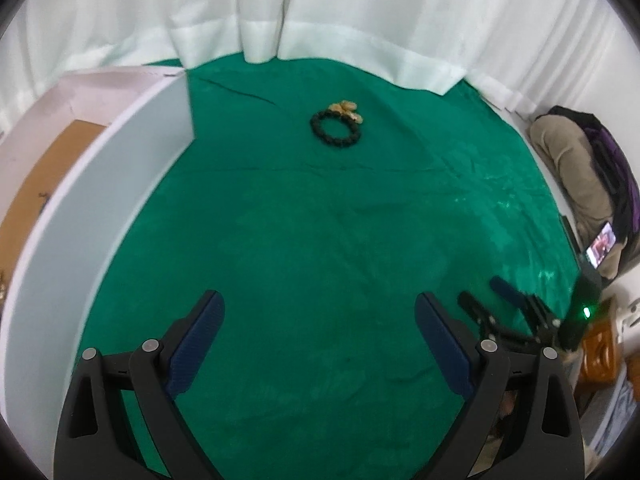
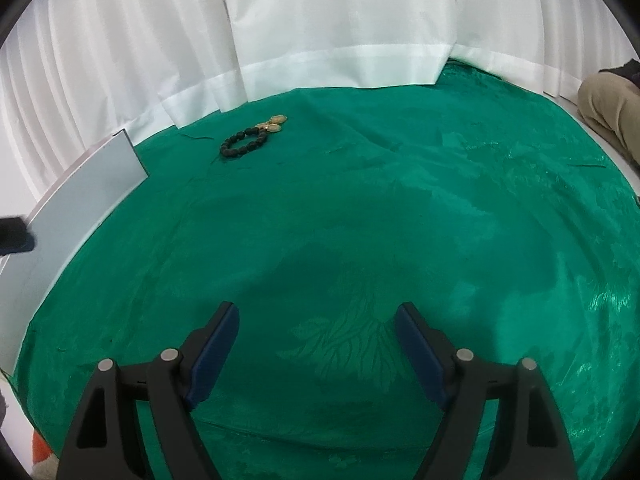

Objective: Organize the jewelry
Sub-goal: 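Lower the left gripper onto the black bead bracelet and close it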

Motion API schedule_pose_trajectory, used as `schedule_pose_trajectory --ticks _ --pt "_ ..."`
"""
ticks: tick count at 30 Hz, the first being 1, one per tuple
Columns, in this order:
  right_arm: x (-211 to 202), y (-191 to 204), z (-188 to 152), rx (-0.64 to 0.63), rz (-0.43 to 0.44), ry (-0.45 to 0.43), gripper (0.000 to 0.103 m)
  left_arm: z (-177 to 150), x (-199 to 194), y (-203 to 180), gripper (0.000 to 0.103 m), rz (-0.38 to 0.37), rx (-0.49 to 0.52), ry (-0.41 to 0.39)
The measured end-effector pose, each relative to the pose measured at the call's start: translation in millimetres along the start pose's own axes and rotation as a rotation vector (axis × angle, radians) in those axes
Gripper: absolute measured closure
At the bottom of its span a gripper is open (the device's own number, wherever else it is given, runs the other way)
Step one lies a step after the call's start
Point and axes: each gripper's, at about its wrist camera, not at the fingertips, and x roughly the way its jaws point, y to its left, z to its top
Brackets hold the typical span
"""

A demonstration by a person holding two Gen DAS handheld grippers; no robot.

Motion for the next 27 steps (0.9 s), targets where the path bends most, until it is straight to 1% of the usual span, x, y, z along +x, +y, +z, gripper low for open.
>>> schedule_pose_trajectory --ticks 4,8,12,15,16,17,18,19,20,21,22,23,24,25,26,27 --pt "1 7 -2 -0.029 -0.013 0.005 0.018 26 28 0 0.007 0.001 0.0 0.026" --pt "0 9 -4 -0.035 -0.013 0.006 0.018 61 61 -7 0.007 0.043 0.036 0.044" --pt "0 8 -3 -0.034 -0.007 0.007 0.017 103 94 -33 0.007 0.057 0.135 0.051" --pt "0 8 -3 -0.037 -0.006 0.009 0.016 133 124 -59 0.008 0.06 0.242 0.076" --pt "0 9 -3 -0.037 -0.007 0.01 0.015 143 137 -68 0.009 0.073 0.285 0.091" --pt "-1 10 -4 -0.037 -0.006 0.01 0.015 150 149 -73 0.015 0.089 0.318 0.103" --pt "-1 10 -4 -0.037 -0.005 0.011 0.015 156 162 -79 0.024 0.109 0.348 0.119" --pt "-2 10 -5 -0.036 -0.004 0.01 0.015 162 175 -81 0.029 0.13 0.363 0.133" --pt "-2 11 -5 -0.036 -0.003 0.01 0.015 166 185 -82 0.039 0.141 0.366 0.147" --pt "-2 11 -5 -0.034 -0.001 0.009 0.015 169 195 -81 0.046 0.145 0.361 0.161" --pt "-3 10 -6 -0.032 0.002 0.008 0.015 170 202 -78 0.047 0.137 0.349 0.174" --pt "-3 10 -6 -0.029 0.006 0.007 0.015 171 202 -75 0.053 0.105 0.325 0.151" --pt "-3 9 -6 -0.026 0.01 0.006 0.015 173 203 -72 0.067 0.09 0.308 0.154" --pt "-4 9 -6 -0.023 0.013 0.004 0.015 173 201 -70 0.078 0.08 0.294 0.146" --pt "-5 9 -6 -0.019 0.019 0.003 0.015 173 199 -68 0.094 0.08 0.294 0.148" --pt "-5 8 -6 -0.016 0.022 0.002 0.015 172 196 -66 0.094 0.079 0.293 0.152"
